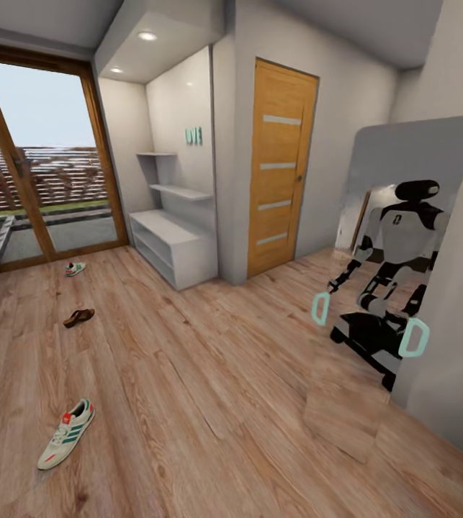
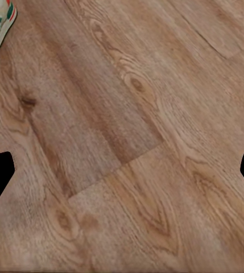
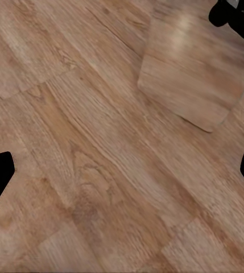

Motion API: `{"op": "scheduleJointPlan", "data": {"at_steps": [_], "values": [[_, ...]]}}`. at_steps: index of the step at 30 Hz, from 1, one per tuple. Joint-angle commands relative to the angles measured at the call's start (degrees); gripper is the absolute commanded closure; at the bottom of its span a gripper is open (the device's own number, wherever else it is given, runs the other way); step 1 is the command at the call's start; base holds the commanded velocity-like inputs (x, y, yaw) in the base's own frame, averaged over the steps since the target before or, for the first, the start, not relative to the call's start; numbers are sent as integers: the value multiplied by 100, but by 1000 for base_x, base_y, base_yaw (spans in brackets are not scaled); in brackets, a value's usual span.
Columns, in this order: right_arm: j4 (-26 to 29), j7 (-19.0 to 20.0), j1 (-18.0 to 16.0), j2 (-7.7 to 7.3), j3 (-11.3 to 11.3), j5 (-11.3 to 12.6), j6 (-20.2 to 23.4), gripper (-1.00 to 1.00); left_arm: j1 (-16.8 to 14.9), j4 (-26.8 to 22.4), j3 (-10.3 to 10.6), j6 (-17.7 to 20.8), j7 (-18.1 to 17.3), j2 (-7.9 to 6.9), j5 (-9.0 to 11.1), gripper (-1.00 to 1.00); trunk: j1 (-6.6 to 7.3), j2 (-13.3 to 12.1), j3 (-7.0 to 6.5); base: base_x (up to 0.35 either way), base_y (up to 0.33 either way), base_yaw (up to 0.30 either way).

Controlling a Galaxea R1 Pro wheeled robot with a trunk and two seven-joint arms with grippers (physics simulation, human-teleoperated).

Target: Pick up the two gym shoes and the two sandals from the corridor floor and place them onto the hallstand (shoe rack) in the corridor, making sure they are on the rack and not on the floor. Arrange them so the two gym shoes are next to each other and the two sandals are next to each other.

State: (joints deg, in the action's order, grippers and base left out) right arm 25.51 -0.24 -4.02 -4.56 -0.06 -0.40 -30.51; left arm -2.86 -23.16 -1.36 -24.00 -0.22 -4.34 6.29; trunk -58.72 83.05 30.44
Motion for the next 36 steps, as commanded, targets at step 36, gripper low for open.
{"op": "scheduleJointPlan", "data": {"at_steps": [36], "values": [[-1,40,-2,8,33,-247,-24,-100,-4,24,7,-18,5,-9,73,-100,-1,3,182,304,0,136]]}}
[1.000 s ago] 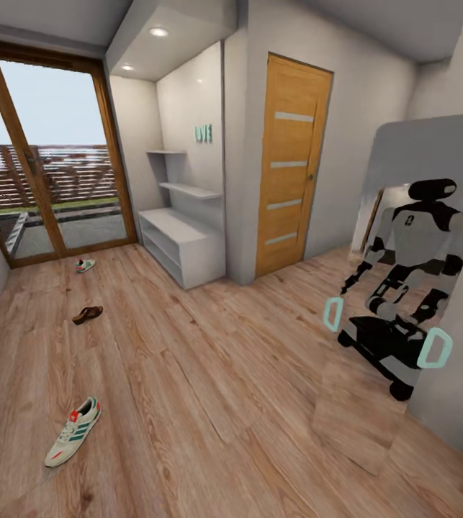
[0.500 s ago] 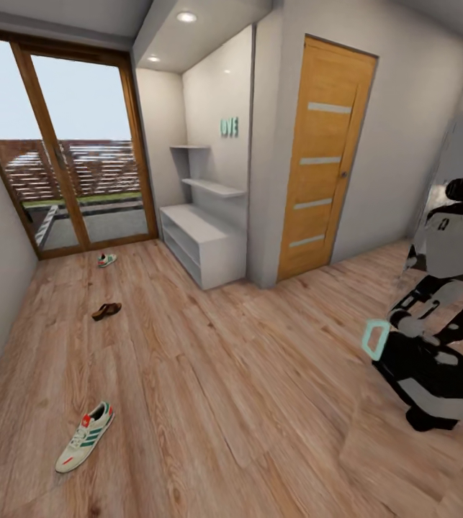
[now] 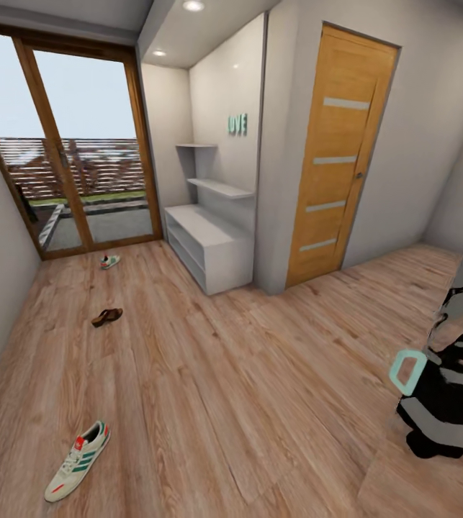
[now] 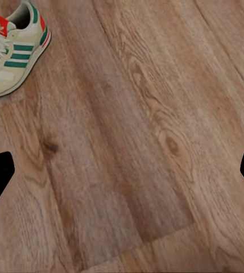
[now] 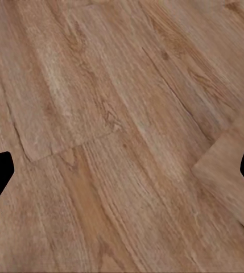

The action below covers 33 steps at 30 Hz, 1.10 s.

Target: Pick up the two gym shoes and the two sandals from the corridor floor and place them onto the hallstand (shoe rack) in the corridor, making sure they are on the rack and not on the floor. Arrange them so the two gym shoes are next to each other and the two sandals are next to each other.

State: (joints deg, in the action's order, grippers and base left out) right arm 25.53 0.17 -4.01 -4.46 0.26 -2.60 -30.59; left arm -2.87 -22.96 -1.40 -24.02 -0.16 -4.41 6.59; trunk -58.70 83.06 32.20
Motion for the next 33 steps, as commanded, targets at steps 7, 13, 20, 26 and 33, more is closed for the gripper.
{"op": "scheduleJointPlan", "data": {"at_steps": [7,13,20,26,33], "values": [[-10,-16,-3,6,0,-379,-17,-100,-3,10,9,-20,-2,-4,44,-100,-3,2,6,332,0,1],[-13,-26,-3,7,-6,-449,-17,-100,-3,10,9,-21,-2,-6,44,-100,-3,2,6,332,0,0],[-16,-34,-3,5,-30,-460,-17,-100,-3,10,9,-16,-2,-7,44,-100,-3,2,6,333,3,0],[-13,-41,-3,-1,-48,-453,-17,-100,-3,10,8,-15,-2,-8,44,-100,-3,2,6,333,68,0],[-13,-43,-3,-2,-59,-449,-17,-100,-3,10,8,-16,-2,-12,44,-100,-3,2,7,333,44,6]]}}
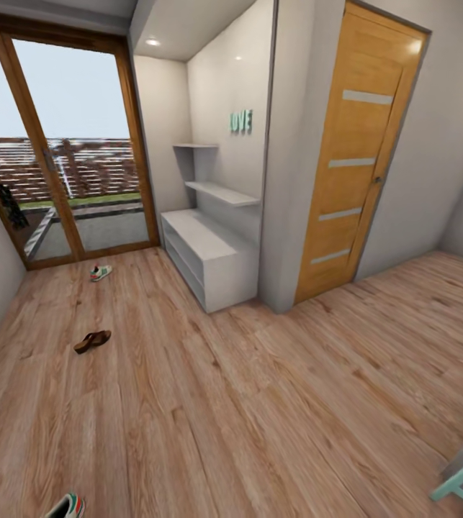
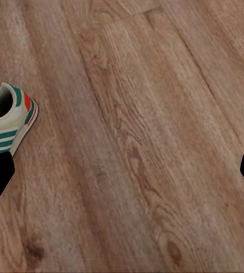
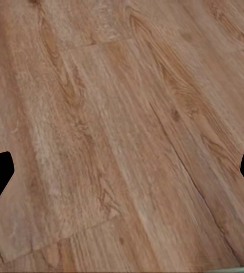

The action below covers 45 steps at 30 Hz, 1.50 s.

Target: Pick up the two gym shoes and the two sandals from the corridor floor and place them onto the hallstand (shoe rack) in the corridor, making sure they are on the rack and not on the floor. Arrange them so the two gym shoes are next to each other and the two sandals are next to each other.

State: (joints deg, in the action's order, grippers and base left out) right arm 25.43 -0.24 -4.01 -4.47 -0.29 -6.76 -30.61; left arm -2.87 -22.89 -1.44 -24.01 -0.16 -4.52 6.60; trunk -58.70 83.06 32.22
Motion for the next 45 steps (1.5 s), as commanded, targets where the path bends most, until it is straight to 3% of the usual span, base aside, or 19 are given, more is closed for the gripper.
{"op": "scheduleJointPlan", "data": {"at_steps": [1,23,45], "values": [[-3,-4,-3,-1,-5,-32,-15,-100,-3,3,12,-16,-2,-2,43,-100,-3,2,7,333,8,53],[-3,-12,-3,-1,-6,-10,-15,-100,-3,3,12,-24,-2,-12,43,-100,-3,2,61,334,1,203],[6,7,-3,-9,3,-18,-15,-100,-3,3,12,-20,-2,-14,43,-100,-3,2,65,334,0,14]]}}
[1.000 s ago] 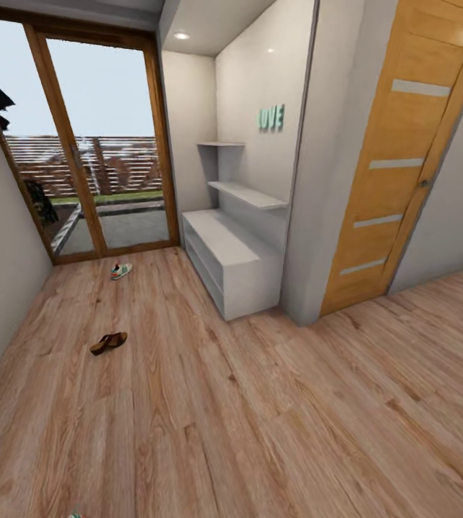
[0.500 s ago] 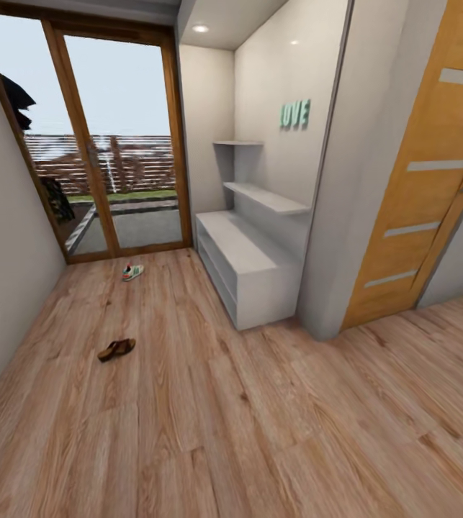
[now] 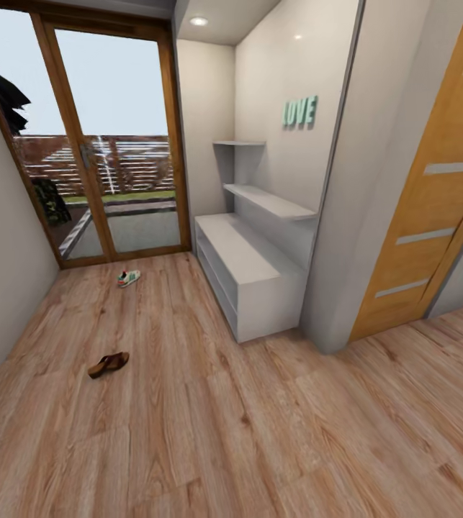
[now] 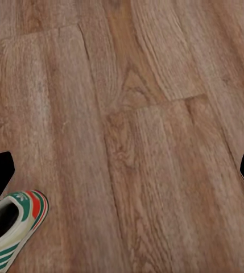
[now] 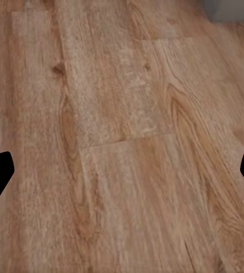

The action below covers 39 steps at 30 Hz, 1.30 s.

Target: Pick up the two gym shoes and the two sandals from the corridor floor and place them onto the hallstand (shoe rack) in the corridor, making sure they are on the rack and not on the floor. Arrange them so the two gym shoes are next to each other and the two sandals are next to each other.

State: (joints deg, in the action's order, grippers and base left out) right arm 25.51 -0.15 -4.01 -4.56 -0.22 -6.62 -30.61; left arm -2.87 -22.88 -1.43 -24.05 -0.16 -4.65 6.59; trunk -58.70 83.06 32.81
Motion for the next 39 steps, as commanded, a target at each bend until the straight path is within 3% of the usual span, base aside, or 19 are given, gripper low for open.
{"op": "scheduleJointPlan", "data": {"at_steps": [1,26,39], "values": [[-3,-4,-3,-1,-4,-32,-15,-100,-3,3,11,-17,-2,-1,43,-100,-3,2,5,334,0,0],[-9,-20,-3,7,-13,-20,-15,-100,-3,3,11,-21,-2,-1,37,-100,-3,2,8,335,-2,3],[-11,-20,-3,7,-13,-21,-15,-100,-3,3,11,-21,-2,0,36,-100,-3,2,45,330,-83,100]]}}
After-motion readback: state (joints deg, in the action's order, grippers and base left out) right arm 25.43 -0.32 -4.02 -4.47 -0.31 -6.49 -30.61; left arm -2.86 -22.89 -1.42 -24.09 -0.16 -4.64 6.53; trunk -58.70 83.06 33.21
